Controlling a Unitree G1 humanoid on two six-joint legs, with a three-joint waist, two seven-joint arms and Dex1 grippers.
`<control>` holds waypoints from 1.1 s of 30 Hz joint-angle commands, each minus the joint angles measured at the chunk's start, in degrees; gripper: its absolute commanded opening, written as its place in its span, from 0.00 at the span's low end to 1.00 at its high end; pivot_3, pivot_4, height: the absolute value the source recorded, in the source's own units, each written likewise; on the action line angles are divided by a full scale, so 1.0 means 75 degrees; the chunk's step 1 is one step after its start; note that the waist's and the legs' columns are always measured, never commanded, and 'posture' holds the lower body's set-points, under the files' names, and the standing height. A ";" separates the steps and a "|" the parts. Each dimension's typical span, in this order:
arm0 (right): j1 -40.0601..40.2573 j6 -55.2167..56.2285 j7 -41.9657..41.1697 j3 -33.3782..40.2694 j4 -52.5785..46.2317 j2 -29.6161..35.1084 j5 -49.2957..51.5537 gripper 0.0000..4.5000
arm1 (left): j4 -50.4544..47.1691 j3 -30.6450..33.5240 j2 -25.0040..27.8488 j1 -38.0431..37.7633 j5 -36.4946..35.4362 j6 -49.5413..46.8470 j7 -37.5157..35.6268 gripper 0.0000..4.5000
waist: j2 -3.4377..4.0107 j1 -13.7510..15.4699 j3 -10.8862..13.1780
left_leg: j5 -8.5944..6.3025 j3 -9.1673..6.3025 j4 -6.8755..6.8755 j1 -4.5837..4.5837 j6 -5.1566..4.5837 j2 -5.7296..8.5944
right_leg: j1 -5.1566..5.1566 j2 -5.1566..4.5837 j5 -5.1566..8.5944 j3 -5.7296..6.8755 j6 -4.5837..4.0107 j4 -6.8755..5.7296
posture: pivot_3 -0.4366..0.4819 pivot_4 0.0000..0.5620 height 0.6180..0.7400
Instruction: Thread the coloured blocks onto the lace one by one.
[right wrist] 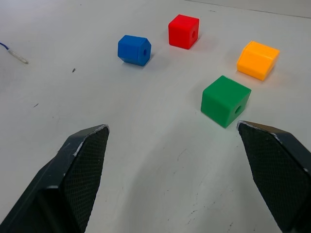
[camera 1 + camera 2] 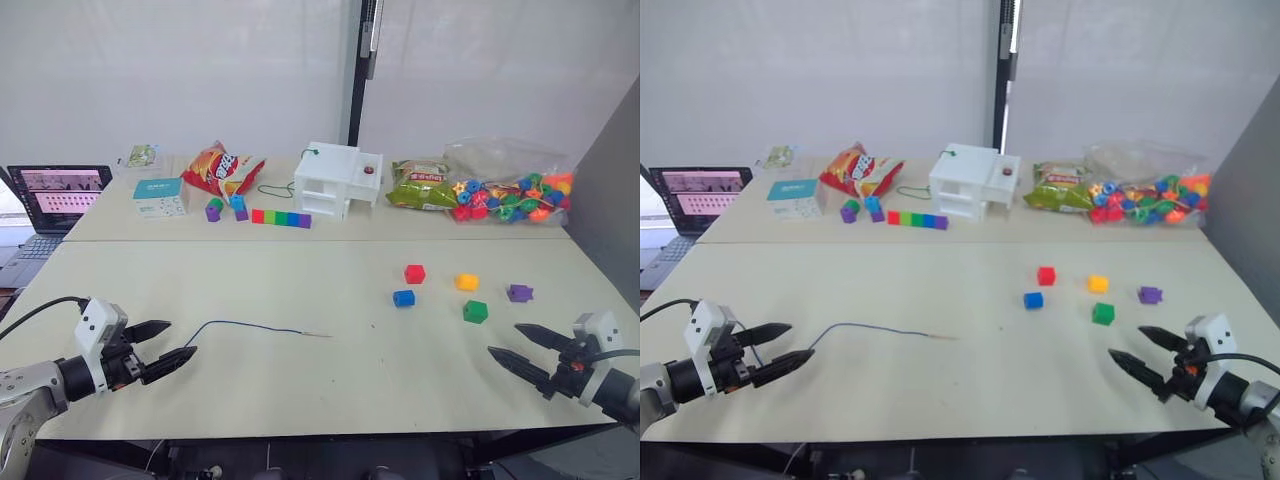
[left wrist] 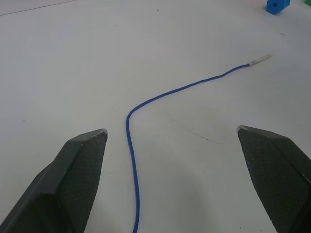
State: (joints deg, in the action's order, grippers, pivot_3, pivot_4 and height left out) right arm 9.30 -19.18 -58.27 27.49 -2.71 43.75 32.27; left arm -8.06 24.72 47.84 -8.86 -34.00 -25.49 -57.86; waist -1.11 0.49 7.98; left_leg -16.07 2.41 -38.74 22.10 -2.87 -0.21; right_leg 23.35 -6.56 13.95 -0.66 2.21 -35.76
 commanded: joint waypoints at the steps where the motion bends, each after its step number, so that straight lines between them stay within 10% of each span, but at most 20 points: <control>1: -0.0151 -0.0039 0.0050 0.0149 -0.0305 0.0065 0.0192 0.99 | -0.0080 -0.0035 0.0012 0.0439 -0.0057 0.0083 -0.0036 1.00 | 0.0000 0.0006 0.0000 | 0.0000 0.0000 0.0000 0.0000 0.0000 0.0000 | 0.0000 0.0000 0.0000 0.0000 0.0000 0.0000 | 0.48 0.27 1.00; 18: -0.1530 -0.2625 -0.0106 -0.1763 -0.3493 0.1069 0.1613 0.99 | 0.4197 -0.5079 -0.1679 0.6113 0.2640 0.2890 -0.3197 1.00 | -0.0001 0.0091 0.0004 | 0.0013 0.0001 -0.0041 0.0043 -0.0063 0.0057 | 0.0003 0.0082 -0.0015 0.0077 0.0029 0.0002 | 0.48 0.27 1.00; 33: -0.0603 -0.2523 0.0449 -0.1319 -0.4191 0.1060 0.1503 0.99 | 0.7383 -0.5929 -0.3129 0.7285 0.4400 0.5313 -0.3447 1.00 | -0.0024 0.0193 0.0017 | -0.0011 -0.0036 -0.0172 0.0099 -0.0104 0.0047 | -0.0018 0.0108 -0.0031 0.0076 0.0070 -0.0001 | 0.48 0.27 1.00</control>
State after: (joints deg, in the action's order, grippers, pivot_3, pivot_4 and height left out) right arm 4.99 -39.22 -55.49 16.04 -32.55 51.90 43.46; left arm 46.19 -17.90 24.88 45.74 -3.73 13.85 -83.09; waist -1.29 1.94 8.10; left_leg -16.15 2.15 -40.08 22.84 -3.65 0.14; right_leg 23.21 -5.74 13.72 -0.11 2.74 -35.77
